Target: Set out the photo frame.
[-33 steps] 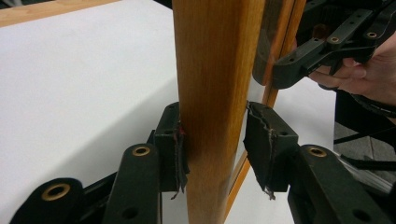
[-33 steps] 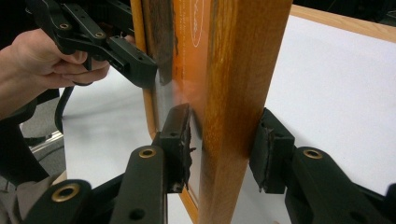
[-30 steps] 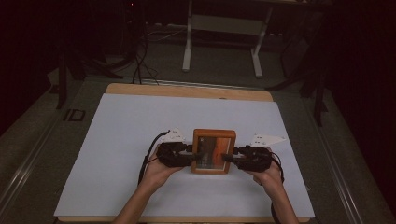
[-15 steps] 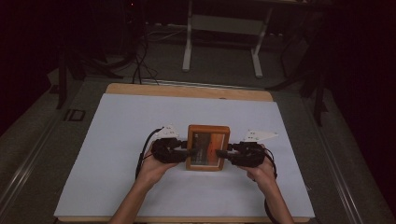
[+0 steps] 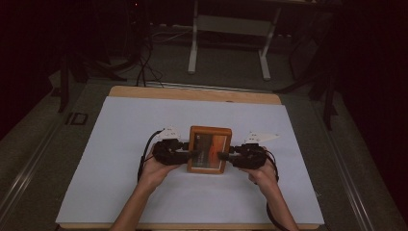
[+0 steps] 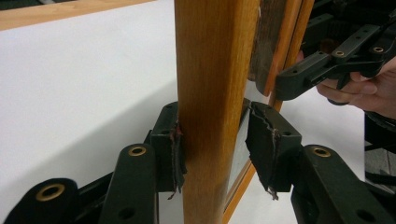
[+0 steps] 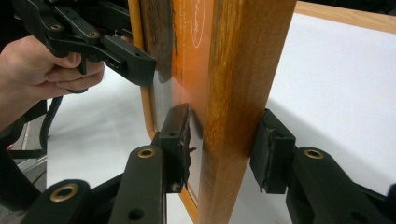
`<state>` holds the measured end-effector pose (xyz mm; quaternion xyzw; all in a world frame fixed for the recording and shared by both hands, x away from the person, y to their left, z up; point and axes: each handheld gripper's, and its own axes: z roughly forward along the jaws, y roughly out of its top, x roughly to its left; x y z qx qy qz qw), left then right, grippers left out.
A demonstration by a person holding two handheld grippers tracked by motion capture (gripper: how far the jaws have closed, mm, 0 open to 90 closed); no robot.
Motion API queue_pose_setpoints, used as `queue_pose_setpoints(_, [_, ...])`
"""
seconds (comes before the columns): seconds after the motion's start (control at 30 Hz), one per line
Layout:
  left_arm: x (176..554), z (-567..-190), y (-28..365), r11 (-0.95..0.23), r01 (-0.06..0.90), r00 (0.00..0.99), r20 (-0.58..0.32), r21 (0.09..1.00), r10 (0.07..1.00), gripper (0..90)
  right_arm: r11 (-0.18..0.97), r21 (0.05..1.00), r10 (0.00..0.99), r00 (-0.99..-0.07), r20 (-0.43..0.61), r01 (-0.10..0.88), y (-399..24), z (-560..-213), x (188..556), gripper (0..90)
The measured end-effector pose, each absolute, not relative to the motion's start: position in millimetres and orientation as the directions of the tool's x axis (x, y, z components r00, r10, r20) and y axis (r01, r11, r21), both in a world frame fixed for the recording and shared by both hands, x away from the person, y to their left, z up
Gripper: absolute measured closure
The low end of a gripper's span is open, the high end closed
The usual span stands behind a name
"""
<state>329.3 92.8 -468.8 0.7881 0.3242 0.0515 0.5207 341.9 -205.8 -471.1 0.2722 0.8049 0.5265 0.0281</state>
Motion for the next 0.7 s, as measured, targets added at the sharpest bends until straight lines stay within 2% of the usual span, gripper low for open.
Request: queue_pose_setpoints(0.7, [343.8, -493.8, 108.0, -0.219, 0.508, 0.733, -0.285, 0.833, 0.617, 54.6, 0.315, 0.834, 0.489, -0.831, 0.265, 0.452, -181.9, -491.6, 363.9, 59.7])
